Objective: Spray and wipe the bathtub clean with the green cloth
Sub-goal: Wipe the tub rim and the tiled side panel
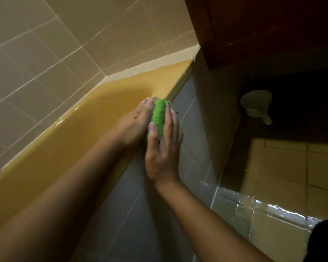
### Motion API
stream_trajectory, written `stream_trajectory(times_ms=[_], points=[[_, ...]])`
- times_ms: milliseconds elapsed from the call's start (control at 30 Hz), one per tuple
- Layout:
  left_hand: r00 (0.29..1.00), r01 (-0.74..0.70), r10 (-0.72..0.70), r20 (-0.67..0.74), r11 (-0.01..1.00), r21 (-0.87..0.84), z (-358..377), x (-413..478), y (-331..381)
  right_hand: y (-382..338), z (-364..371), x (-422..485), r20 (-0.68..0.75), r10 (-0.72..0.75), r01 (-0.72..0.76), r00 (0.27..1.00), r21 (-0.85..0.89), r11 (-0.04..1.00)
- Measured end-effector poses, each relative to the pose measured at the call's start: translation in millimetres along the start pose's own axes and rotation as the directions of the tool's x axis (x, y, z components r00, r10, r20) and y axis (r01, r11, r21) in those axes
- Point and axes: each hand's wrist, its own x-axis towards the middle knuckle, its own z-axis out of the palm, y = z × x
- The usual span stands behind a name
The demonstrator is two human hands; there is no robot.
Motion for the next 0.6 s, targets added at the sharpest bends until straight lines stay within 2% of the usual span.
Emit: stream_trajectory(times_ms=[67,167,267,367,467,533,600], points=[[0.999,0.035,-0.035,-0.027,0.999,-0.028,0,3,3,10,-10,20,0.097,-0.104,0.105,0.990,-0.002,0.994],[1.000,-0.019,0.019,0.000,0.998,0.057,4,10,2,50,-16,30,0.074,-0.120,0.121,0.990,-0.009,0.993],[1.000,-0.008,0.006,0.023,0.992,0.129,6,21,1,102,-18,16,0.030,0.031,-0.030,0.999,-0.030,0.999],[1.000,-0.005,0.000,0.030,0.985,0.172,7,30,5,155,-29,-5,-0.030,0.265,-0.266,0.964,-0.014,0.964],[1.000,-0.010,0.005,0.026,0.981,0.191,9,38,6,208,-41,-21,-0.070,0.509,-0.512,0.858,-0.033,0.858],[1.000,-0.014,0.009,0.022,0.981,0.192,10,44,7,241,-49,-31,-0.065,0.656,-0.660,0.752,-0.080,0.747],[1.000,-0.021,0.017,0.021,0.979,0.202,11,49,8,269,-57,-42,-0.068,0.795,-0.798,0.603,-0.060,0.600]])
